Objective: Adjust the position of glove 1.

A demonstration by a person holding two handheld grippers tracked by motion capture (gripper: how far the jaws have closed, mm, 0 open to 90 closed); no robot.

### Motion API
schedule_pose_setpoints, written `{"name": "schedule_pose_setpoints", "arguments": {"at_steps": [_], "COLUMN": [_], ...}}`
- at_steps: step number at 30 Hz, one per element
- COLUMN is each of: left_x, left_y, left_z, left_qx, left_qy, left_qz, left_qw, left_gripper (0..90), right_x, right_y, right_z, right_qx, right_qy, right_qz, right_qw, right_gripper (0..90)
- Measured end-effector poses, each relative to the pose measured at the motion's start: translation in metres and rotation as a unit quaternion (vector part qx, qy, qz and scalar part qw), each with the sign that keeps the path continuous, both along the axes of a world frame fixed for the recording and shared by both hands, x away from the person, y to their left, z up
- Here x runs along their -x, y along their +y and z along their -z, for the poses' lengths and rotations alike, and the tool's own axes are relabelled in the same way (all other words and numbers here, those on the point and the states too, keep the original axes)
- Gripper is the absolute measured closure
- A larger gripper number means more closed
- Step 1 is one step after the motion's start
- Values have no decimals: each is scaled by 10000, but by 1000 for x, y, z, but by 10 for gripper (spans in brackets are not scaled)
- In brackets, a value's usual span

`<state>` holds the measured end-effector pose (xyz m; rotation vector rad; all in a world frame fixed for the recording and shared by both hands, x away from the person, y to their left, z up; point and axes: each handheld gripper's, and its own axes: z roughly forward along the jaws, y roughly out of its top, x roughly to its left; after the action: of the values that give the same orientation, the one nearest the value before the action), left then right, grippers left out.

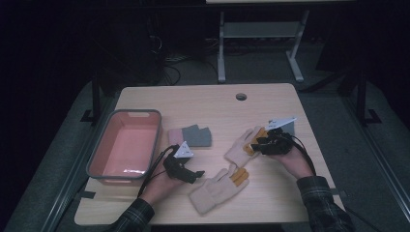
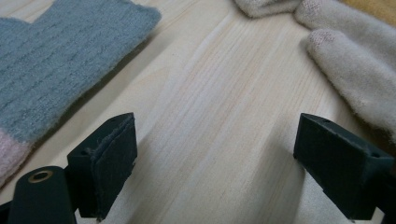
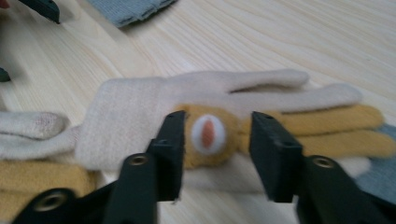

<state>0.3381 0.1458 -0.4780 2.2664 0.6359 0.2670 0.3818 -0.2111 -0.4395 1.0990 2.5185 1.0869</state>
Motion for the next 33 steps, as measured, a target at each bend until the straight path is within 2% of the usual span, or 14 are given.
{"name": "schedule_pose_setpoints", "arguments": {"at_steps": [1,2,4,12,13,15,19,21,24,25,29,33], "left_x": [0,0,0,0,0,0,0,0,0,1,0,0], "left_y": [0,0,0,0,0,0,0,0,0,0,0,0], "left_z": [0,0,0,0,0,0,0,0,0,0,0,0], "left_qx": [0,-2,0,5,4,5,5,5,5,4,-7,-11], "left_qy": [0,-1,-2,-1,-4,-2,-2,-3,-3,-3,-20,-20], "left_qz": [0,1,1,-2,-4,-2,-3,-2,-7,-13,-2,1], "left_qw": [10000,10000,10000,10000,10000,10000,10000,10000,10000,10000,10000,10000], "left_gripper": [127,127,127,127,127,127,127,127,127,127,127,126], "right_x": [0,-1,-2,-6,-7,-6,-4,-4,-3,-3,-2,-1], "right_y": [0,6,10,23,27,29,30,30,31,30,26,21], "right_z": [0,2,4,17,19,21,21,20,17,13,3,-3], "right_qx": [0,26,62,266,415,542,620,623,557,482,233,18], "right_qy": [0,2,-9,-6,-82,-158,-221,-233,-284,-388,-543,-536], "right_qz": [0,46,42,9,-1,23,77,98,188,241,365,466], "right_qw": [10000,10000,10000,9996,9991,9984,9978,9977,9979,9978,9976,9975], "right_gripper": [530,478,454,441,479,502,607,630,662,670,674,674]}}
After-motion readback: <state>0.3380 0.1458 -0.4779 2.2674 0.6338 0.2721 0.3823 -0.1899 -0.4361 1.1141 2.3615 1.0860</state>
